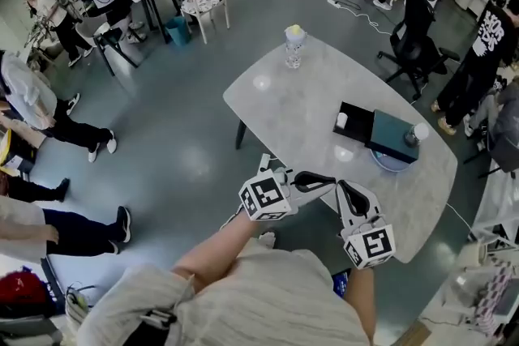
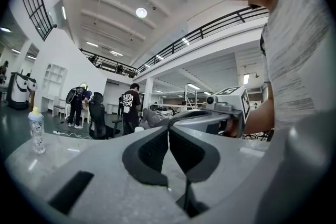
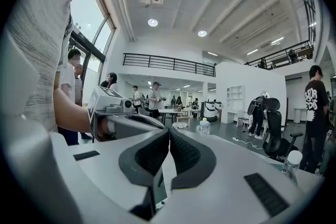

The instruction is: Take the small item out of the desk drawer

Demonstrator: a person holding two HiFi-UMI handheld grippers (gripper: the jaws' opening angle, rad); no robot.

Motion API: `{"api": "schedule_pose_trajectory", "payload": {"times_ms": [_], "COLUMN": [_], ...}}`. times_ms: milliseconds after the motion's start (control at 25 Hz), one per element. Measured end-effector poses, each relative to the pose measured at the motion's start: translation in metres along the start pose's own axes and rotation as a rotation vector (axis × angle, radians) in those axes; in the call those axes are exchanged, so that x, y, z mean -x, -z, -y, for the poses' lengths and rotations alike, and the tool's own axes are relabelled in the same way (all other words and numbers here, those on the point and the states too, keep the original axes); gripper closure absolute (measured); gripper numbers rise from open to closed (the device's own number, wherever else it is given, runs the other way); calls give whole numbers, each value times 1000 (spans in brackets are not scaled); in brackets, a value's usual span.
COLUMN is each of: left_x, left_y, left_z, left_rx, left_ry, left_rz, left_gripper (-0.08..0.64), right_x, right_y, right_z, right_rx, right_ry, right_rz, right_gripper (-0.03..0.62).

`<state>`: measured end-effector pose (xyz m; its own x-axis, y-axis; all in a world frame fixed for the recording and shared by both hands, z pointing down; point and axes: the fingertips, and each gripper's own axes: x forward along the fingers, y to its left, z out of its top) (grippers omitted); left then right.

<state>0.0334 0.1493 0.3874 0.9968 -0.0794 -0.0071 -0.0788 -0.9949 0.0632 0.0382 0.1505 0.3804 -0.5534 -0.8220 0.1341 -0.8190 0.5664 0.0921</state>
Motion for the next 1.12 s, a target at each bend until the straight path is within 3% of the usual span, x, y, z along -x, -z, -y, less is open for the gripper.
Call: {"api": "schedule_pose_trajectory", "payload": {"times_ms": [280, 600, 1120], "left_x": [6, -11, -89], "left_y": [16, 32, 25], "left_z": [-23, -65, -140], "left_rx": [60, 105, 106], "left_ry": [3, -27, -23], "left_rz": [10, -13, -62], "left_gripper": [540, 540, 540], "right_x": [-23, -52, -80], "right_y": [18, 37, 41], "right_z": [1, 34, 136], "right_rx": [-20, -60, -19], "right_ry": [-4, -52, -68], "right_rz": [-55, -73, -123], "right_gripper": [583, 583, 583]}}
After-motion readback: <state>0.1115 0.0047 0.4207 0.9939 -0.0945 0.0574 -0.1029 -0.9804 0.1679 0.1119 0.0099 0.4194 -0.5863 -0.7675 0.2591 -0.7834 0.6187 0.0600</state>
